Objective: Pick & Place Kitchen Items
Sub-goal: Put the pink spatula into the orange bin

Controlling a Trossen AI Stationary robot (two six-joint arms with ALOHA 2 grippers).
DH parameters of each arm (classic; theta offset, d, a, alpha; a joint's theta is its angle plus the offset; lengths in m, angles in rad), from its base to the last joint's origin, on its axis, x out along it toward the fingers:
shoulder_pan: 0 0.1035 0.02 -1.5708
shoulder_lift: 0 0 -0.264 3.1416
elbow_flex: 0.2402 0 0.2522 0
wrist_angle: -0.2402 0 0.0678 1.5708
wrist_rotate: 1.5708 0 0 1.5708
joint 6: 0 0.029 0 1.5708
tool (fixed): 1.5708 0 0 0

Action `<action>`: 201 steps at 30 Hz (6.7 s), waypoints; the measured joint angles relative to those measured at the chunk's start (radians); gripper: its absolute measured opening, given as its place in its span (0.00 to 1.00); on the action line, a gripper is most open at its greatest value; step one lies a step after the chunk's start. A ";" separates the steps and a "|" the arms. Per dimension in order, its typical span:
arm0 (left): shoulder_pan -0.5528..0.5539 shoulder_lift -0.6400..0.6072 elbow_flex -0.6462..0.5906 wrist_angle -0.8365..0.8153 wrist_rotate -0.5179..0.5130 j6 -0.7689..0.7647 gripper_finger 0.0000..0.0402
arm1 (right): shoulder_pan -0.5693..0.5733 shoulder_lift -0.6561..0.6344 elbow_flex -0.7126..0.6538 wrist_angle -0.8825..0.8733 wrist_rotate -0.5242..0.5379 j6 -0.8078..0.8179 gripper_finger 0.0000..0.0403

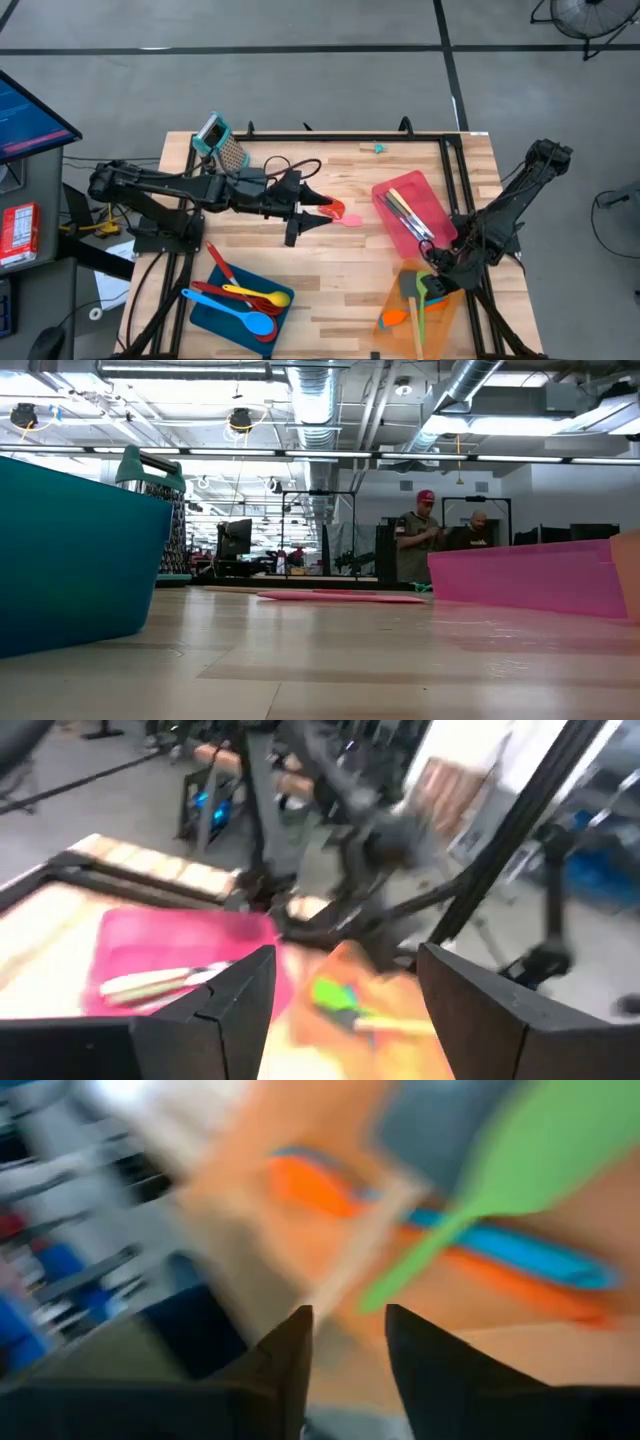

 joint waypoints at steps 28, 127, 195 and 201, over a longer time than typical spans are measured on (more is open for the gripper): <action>0.141 0.369 -0.453 0.381 -0.132 0.281 0.64 | -0.122 -0.157 0.450 -0.122 0.379 -0.716 0.39; 0.162 0.351 -0.723 0.705 -0.060 0.346 0.66 | -0.155 -0.011 0.449 -0.350 0.499 -0.711 0.61; 0.004 -0.535 -0.723 1.034 -0.035 -0.319 0.06 | -0.287 0.015 0.449 -0.019 0.596 -1.138 0.61; -0.019 -0.529 -0.723 1.081 -0.053 -0.293 0.07 | -0.360 0.043 0.450 0.112 0.580 -1.310 0.61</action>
